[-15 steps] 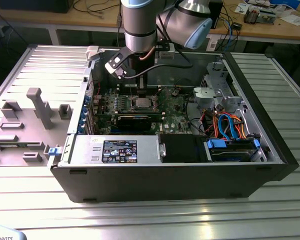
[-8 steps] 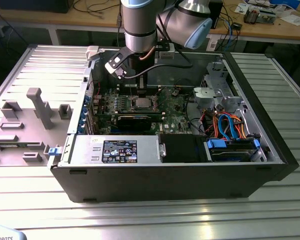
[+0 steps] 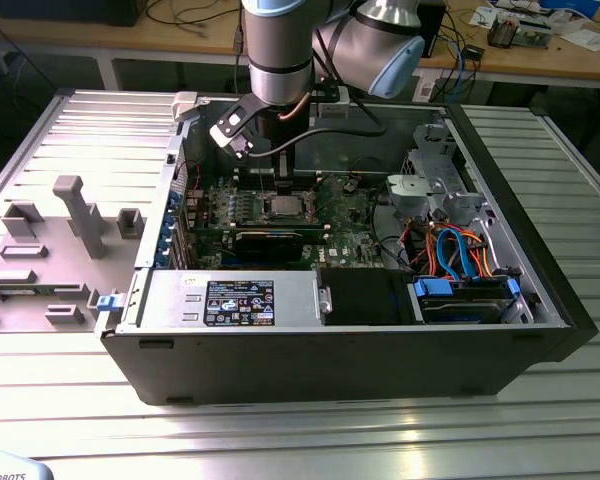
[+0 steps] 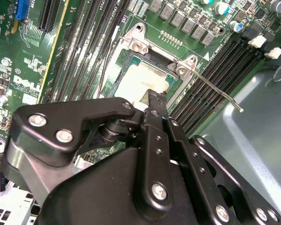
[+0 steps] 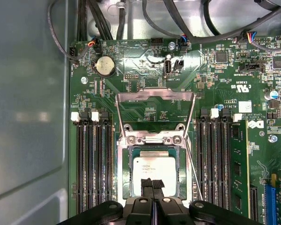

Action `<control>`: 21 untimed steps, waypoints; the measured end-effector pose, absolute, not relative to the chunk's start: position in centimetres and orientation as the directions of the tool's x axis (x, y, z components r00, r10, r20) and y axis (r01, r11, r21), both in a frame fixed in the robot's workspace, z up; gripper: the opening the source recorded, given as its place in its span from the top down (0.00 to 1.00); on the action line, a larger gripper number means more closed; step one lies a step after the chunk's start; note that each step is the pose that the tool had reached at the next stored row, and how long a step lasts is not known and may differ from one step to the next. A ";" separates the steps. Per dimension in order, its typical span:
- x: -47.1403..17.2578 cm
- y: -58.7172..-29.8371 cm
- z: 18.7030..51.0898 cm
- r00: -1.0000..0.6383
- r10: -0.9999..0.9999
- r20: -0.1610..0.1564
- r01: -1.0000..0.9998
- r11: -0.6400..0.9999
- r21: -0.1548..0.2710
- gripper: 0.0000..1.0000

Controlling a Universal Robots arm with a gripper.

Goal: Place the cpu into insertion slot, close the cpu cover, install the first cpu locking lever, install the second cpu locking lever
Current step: 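Close the cpu cover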

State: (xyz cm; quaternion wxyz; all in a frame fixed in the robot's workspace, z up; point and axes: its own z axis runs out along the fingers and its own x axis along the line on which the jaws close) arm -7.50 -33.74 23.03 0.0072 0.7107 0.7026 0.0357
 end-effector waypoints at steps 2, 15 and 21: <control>-7.5 -33.7 23.0 0.011 0.999 0.040 0.999 -0.013 0.046 0.89; -6.8 -33.7 23.0 0.011 0.999 0.040 0.999 -0.013 0.044 0.89; -6.8 -33.7 23.6 0.011 0.999 0.040 0.999 -0.013 0.044 0.89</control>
